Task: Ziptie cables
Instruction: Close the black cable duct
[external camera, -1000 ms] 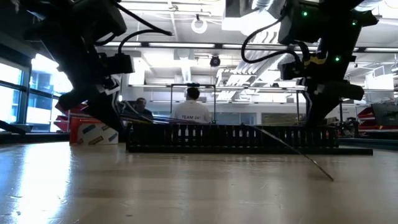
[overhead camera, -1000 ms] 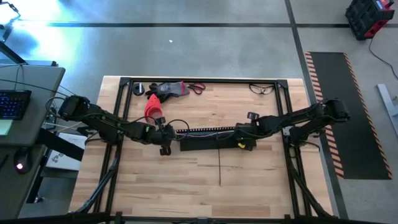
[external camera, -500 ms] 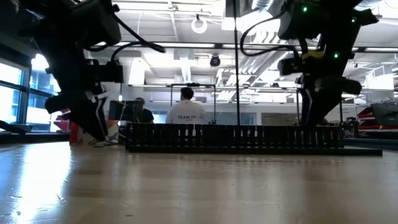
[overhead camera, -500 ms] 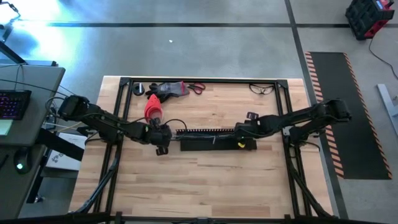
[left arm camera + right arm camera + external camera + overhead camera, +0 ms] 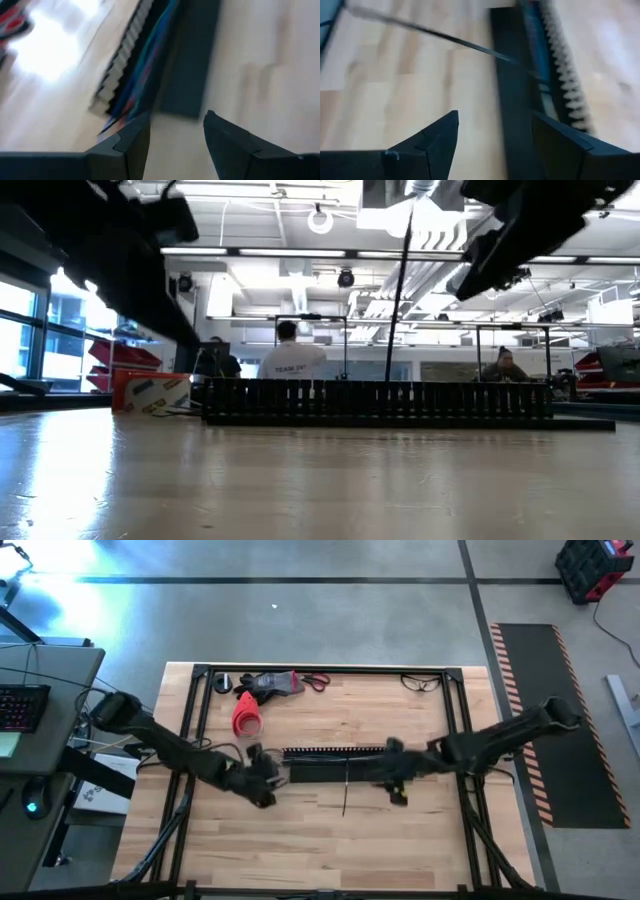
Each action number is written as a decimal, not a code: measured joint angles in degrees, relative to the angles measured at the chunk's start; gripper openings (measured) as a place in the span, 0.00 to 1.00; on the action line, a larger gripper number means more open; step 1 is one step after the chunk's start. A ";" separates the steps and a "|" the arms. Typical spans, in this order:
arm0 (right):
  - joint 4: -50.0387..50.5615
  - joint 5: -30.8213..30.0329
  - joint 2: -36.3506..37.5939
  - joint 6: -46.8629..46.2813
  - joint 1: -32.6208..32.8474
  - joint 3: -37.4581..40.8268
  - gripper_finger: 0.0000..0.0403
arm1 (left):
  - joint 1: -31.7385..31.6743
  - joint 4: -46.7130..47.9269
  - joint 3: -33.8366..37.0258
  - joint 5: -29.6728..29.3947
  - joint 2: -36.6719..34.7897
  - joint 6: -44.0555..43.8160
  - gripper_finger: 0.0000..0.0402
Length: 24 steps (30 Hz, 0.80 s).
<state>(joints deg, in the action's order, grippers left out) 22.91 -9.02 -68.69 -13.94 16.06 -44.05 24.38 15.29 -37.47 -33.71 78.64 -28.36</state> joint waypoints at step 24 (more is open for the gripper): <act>-43.23 -9.69 -33.75 -11.07 2.09 8.54 0.56 | 10.60 -42.50 -0.96 -9.39 21.02 -1.29 0.41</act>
<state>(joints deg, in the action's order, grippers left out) -20.33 -18.71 -102.43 -25.00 18.15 -35.51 34.98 -27.21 -38.43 -43.10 99.66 -29.64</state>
